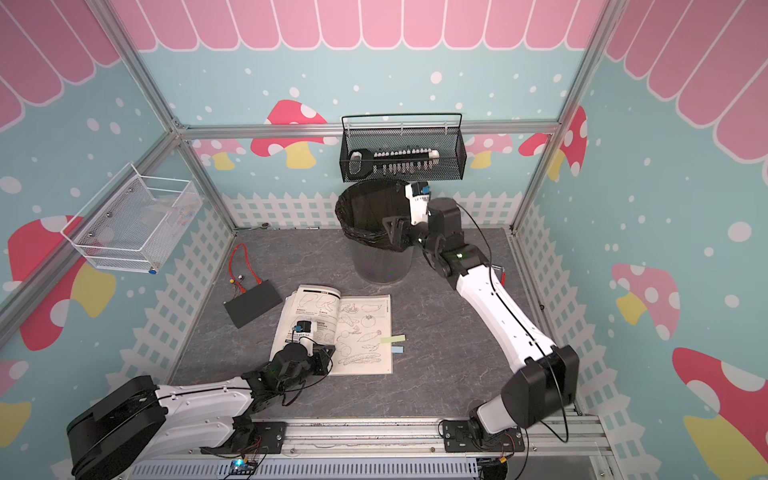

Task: Peel off the used sticky note
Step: Place the note in the trash bin, then tear off the note from the book.

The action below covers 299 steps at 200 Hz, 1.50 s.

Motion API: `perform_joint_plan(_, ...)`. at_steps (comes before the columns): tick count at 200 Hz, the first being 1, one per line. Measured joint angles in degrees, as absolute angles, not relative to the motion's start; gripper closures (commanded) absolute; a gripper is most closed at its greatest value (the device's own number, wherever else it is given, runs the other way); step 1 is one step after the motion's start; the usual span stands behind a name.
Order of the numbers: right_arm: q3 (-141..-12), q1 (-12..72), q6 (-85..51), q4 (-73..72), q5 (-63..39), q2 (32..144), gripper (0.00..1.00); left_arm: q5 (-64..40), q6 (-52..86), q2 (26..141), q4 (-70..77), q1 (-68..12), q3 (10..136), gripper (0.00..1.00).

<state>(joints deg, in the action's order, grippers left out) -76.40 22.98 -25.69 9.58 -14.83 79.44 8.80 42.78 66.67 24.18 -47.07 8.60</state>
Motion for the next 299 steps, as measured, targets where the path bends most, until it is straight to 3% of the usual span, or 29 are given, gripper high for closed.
perform_joint_plan(55,-39.1,23.4,-31.7,1.7,-19.1,67.5,0.50,8.8,41.8,69.4,22.4,-47.1,11.2,1.00)
perform_joint_plan(103,-22.3,23.4,-36.4,-5.4,-20.6,63.6,0.57,8.8,41.8,69.7,21.6,-47.1,11.9,1.00)
perform_joint_plan(196,-15.8,23.4,-40.9,-23.2,-25.1,73.8,0.62,8.8,40.7,74.5,20.6,-47.1,15.6,1.00)
perform_joint_plan(299,-18.9,25.3,-42.1,-28.8,-26.6,82.1,0.66,8.3,39.6,79.6,20.9,-47.1,19.2,1.00)
